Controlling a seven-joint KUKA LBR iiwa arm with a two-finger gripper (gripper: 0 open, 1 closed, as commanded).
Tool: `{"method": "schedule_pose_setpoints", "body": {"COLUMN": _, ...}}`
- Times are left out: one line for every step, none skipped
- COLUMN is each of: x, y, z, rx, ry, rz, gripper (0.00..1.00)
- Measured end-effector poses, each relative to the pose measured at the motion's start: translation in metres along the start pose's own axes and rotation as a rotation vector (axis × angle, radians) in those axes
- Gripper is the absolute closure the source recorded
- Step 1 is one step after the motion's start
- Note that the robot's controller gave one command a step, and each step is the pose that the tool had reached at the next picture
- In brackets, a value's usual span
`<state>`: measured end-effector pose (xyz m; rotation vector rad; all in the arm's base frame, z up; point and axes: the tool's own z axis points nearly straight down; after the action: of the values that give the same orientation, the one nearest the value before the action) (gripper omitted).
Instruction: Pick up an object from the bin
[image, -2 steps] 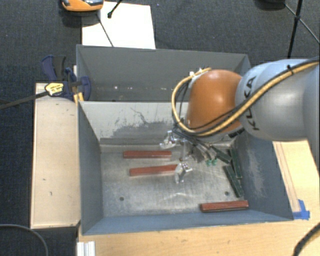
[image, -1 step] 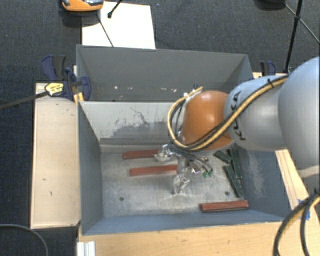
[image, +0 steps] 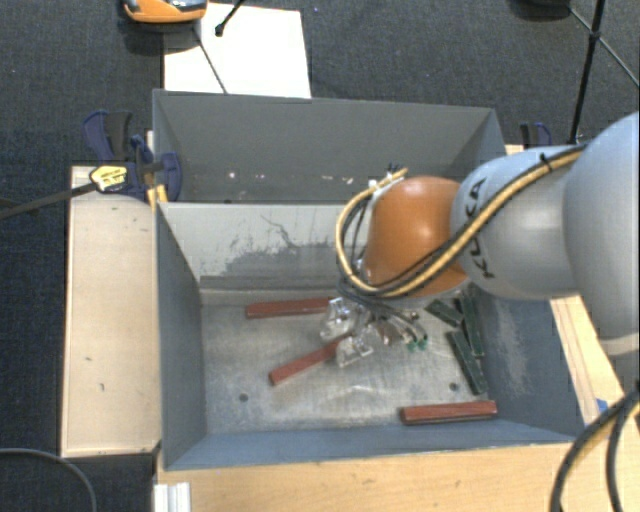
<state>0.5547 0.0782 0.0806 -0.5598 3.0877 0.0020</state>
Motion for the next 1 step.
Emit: {"method": "schedule_pose_setpoints", "body": {"x": 0.0000, "y": 0.0000, "z": 0.0000, "rx": 0.000, "ry": 0.000, "rz": 0.001, "gripper": 1.00}}
